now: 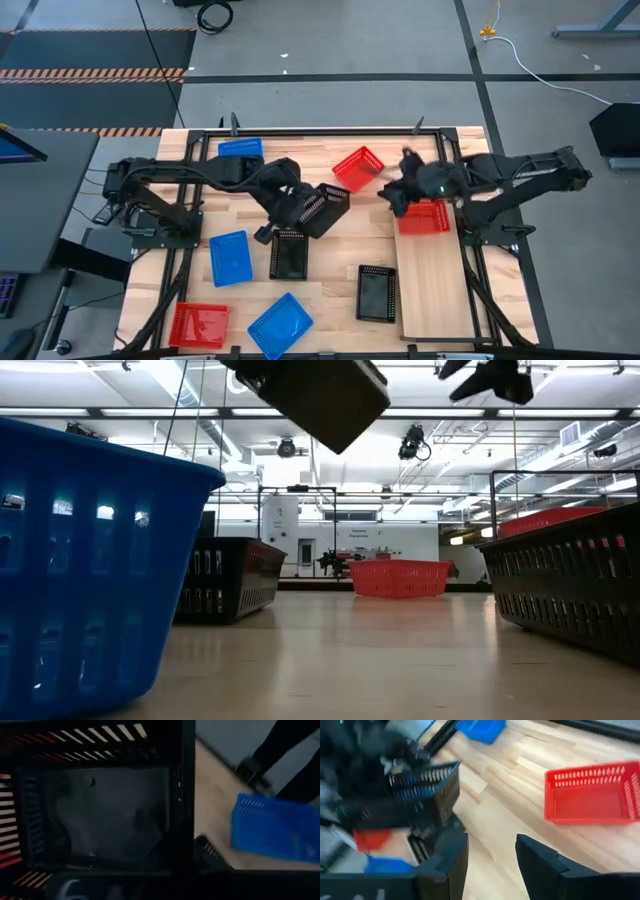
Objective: Stack baskets on shelf by color
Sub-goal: Put the top black bin on the shelf
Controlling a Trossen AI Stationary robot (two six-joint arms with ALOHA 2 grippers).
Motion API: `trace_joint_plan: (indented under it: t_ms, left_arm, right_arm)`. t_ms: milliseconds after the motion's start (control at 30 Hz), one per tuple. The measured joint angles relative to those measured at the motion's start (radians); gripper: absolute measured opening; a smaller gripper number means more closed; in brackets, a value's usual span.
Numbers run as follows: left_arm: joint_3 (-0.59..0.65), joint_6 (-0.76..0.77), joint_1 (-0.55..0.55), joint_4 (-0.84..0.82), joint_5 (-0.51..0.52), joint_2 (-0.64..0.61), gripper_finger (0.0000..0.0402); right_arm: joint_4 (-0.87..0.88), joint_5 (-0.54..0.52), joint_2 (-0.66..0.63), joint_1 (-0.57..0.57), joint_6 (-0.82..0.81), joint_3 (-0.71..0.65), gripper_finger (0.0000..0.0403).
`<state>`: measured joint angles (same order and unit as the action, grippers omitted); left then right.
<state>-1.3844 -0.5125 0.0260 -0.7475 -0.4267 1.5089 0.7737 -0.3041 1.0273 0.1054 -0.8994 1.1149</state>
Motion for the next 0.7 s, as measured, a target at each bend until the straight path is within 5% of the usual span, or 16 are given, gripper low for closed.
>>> trace_joint_plan:
  t_ms: [233,700]
  left_arm:
    - [-0.013,-0.182,-0.089,-0.124,0.142,0.010,0.0003]
    - [-0.013,-0.322,-0.092,-0.160,0.184,0.057,0.0004]
  right_arm:
    - [-0.063,0.444,0.086,-0.204,0.045,0.001,0.0168]
    - [-0.057,0.564,0.449,-0.219,0.135,0.289,0.0167]
